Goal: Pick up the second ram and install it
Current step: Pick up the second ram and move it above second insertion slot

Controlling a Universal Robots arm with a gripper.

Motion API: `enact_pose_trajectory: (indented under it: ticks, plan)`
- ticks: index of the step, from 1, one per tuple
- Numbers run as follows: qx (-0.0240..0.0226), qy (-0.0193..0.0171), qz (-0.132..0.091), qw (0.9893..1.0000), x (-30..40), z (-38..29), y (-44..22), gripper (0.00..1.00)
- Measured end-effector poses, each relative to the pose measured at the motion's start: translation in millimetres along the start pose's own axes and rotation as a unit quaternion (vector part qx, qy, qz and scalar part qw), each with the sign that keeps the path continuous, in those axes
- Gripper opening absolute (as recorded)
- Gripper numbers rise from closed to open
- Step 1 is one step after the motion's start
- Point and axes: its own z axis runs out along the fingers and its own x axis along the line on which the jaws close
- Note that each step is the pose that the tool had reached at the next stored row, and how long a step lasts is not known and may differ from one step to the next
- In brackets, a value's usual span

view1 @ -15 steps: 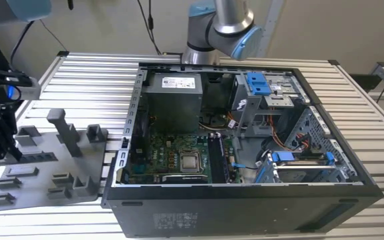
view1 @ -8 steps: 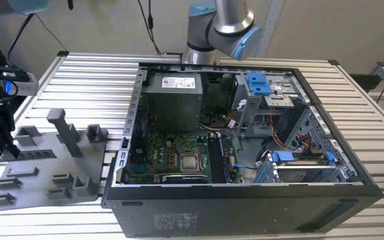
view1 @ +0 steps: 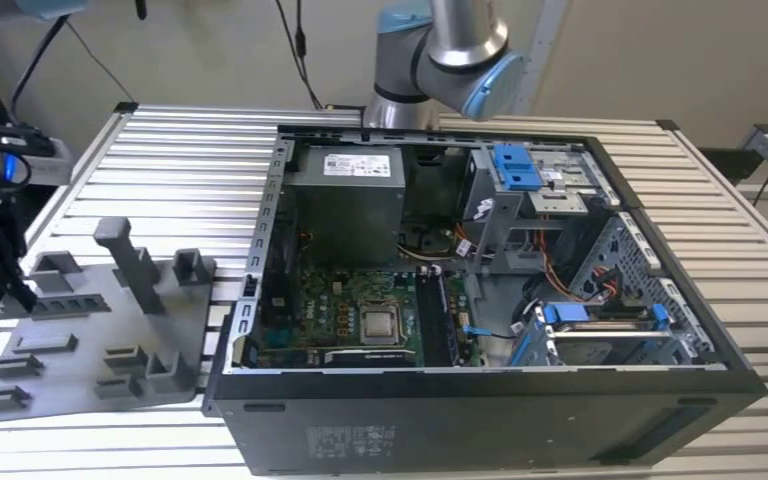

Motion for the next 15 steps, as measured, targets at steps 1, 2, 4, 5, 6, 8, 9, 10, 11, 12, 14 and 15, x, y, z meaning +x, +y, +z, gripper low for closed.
enact_pose_trajectory:
  ticks: [1, 2, 4, 5, 6, 8, 9, 10, 11, 12, 14, 15]
  plan:
    - [0.0001, -0.0002, 0.0, 1.0, 0.0, -0.9, 0.0, 0.14]
    - [0.0, -0.0003, 0.0, 1.0, 0.0, -2.1, 0.0, 0.14]
    - [0.0001, -0.0007, 0.0, 1.0, 0.0, -5.3, 0.0, 0.14]
    - [0.0001, -0.0009, 0.001, 1.0, 0.0, -7.0, 0.0, 0.14]
    - [0.0001, -0.001, 0.001, 1.0, 0.0, -8.7, 0.0, 0.14]
    - [0.0001, -0.0014, 0.001, 1.0, -0.1, -12.2, 0.0, 0.14]
    - [0.0001, -0.0015, 0.001, 1.0, -0.1, -13.9, 0.0, 0.14]
    - [0.0002, -0.0017, 0.001, 1.0, -0.1, -15.9, 0.0, 0.14]
    - [0.0002, -0.0019, 0.001, 1.0, -0.1, -17.6, 0.0, 0.14]
    - [0.0002, -0.002, 0.001, 1.0, -0.1, -19.3, 0.0, 0.14]
    - [0.0002, -0.0023, 0.001, 1.0, -0.1, -22.8, 0.1, 0.14]
    - [0.0003, -0.0025, 0.001, 1.0, -0.1, -24.3, 0.1, 0.14]
